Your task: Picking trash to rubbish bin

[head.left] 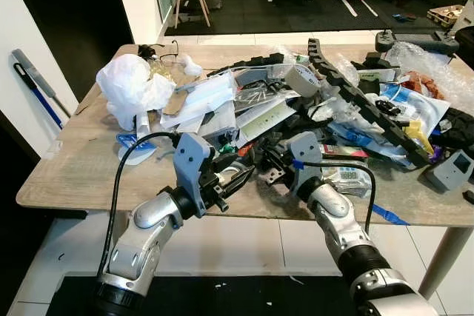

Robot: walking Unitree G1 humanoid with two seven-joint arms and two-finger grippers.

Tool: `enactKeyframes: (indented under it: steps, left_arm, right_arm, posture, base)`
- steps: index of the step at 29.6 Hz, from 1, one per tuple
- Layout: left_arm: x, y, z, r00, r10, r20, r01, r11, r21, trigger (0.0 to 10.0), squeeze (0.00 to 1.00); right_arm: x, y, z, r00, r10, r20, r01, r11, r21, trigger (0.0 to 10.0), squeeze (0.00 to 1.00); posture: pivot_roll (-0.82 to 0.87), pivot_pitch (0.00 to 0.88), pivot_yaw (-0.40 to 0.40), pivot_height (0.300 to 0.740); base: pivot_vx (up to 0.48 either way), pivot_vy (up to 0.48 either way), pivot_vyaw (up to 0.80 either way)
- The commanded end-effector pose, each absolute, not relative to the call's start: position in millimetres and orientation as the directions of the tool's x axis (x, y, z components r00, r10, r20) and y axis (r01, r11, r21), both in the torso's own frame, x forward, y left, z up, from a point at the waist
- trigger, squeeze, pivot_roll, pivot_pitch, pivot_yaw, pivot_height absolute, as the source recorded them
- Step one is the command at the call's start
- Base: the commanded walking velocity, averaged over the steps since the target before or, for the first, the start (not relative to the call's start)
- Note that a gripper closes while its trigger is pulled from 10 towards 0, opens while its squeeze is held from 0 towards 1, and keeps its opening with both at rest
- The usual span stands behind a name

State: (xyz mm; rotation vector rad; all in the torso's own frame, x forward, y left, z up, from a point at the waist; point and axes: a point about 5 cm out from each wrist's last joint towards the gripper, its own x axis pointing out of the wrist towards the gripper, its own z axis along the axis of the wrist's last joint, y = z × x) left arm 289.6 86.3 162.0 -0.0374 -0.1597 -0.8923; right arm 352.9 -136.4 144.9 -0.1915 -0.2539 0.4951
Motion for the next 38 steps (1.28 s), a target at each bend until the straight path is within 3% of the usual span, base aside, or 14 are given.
enactKeyframes:
  steps: [1, 13, 24, 25, 26, 38]
  left_arm:
    - [290, 90, 162, 0.621, -0.769, 0.148, 0.773, 0.633, 0.043, 10.0, 0.00]
    - [286, 91, 160, 0.621, -0.771, 0.140, 0.775, 0.631, 0.033, 10.0, 0.00]
    - [285, 89, 158, 0.620, -0.773, 0.135, 0.778, 0.628, 0.022, 10.0, 0.00]
    - [285, 89, 158, 0.620, -0.773, 0.136, 0.778, 0.628, 0.021, 10.0, 0.00]
    - [285, 89, 159, 0.620, -0.772, 0.137, 0.778, 0.628, 0.021, 10.0, 0.00]
    - [285, 90, 159, 0.629, -0.766, 0.137, 0.771, 0.637, 0.021, 10.0, 0.00]
  right_arm:
    - [352, -135, 148, 0.847, 0.484, 0.222, -0.436, 0.869, -0.235, 10.0, 1.00]
    - [346, -136, 136, 0.854, 0.501, 0.141, -0.444, 0.842, -0.308, 10.0, 1.00]
    - [341, -140, 118, 0.872, 0.488, 0.050, -0.460, 0.849, -0.260, 10.0, 1.00]
    - [342, -140, 117, 0.872, 0.487, 0.045, -0.462, 0.850, -0.252, 10.0, 0.97]
    - [343, -139, 116, 0.871, 0.490, 0.033, -0.468, 0.849, -0.243, 10.0, 0.00]
    - [348, -134, 115, 0.858, 0.514, 0.011, -0.496, 0.833, -0.243, 10.0, 0.00]
  posture:
    - [-0.02, 0.106, 0.083, 0.740]
    - [-0.03, 0.149, 0.084, 0.740]
    - [-0.03, 0.164, 0.087, 0.740]
    - [-0.03, 0.165, 0.086, 0.740]
    - [-0.03, 0.166, 0.085, 0.740]
    - [-0.01, 0.170, 0.085, 0.740]
  base:
    - [0.000, 0.000, 0.00]
    - [0.000, 0.000, 0.00]
    - [0.000, 0.000, 0.00]
    - [0.000, 0.000, 0.00]
    - [0.000, 0.000, 0.00]
    - [0.000, 0.000, 0.00]
